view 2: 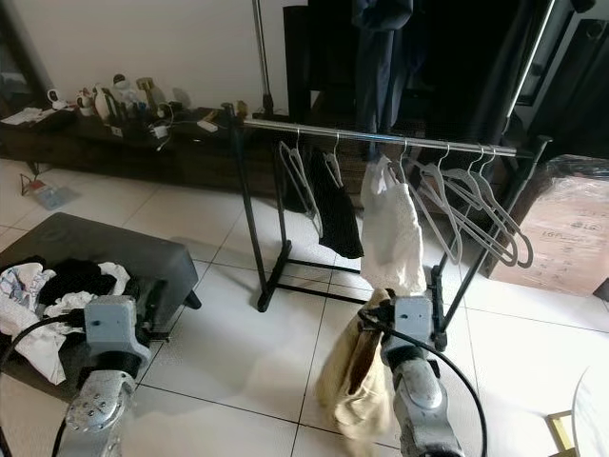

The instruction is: Hang hanger

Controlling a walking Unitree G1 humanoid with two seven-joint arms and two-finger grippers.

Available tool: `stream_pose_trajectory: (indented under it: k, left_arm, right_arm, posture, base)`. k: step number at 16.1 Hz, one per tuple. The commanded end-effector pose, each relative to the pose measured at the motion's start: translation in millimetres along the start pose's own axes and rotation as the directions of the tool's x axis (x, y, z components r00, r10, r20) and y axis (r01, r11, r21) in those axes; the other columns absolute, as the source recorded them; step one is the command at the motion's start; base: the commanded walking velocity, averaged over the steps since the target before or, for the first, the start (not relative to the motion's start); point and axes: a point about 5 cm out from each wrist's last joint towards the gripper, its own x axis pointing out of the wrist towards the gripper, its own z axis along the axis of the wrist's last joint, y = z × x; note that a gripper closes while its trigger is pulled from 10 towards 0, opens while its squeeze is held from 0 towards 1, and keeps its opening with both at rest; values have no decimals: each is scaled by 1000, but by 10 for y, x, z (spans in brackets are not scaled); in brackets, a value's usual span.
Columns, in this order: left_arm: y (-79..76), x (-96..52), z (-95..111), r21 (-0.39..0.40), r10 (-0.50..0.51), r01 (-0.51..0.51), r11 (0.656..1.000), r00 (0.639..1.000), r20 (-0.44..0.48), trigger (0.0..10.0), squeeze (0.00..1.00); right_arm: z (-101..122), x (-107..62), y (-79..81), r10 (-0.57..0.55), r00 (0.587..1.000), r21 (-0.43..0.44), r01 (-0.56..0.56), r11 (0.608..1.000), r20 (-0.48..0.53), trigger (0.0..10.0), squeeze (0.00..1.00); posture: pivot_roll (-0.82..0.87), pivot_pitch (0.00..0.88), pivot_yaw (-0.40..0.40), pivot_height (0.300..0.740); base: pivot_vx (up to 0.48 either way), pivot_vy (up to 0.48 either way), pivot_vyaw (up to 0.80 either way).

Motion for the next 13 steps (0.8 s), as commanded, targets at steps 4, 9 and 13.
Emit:
stream_pose_trajectory:
  k: [4, 9, 13]
  left_arm:
    - [-124, -98, -27, -30, -32, 31, 999, 999, -22, 10000, 0]
    - [-90, -167, -35, -33, -30, 29, 999, 999, -31, 10000, 0]
    - [-118, -170, -13, -38, -37, 36, 999, 999, -31, 10000, 0]
  right_arm:
    - [47, -34, -119, -31, 999, 0, 31, 1000, 22, 10000, 0]
    - [12, -84, -92, -29, 1000, 1, 29, 1000, 12, 10000, 0]
    - [32, -84, -51, -15, 1000, 2, 15, 1000, 20, 10000, 0]
  posture:
    - [-38, 16, -23, 740]
    - [-31, 6, -21, 740]
    - [-32, 16, -19, 740]
  base:
    - [308, 0, 0]
    - [333, 0, -556]
    - [334, 0, 0]
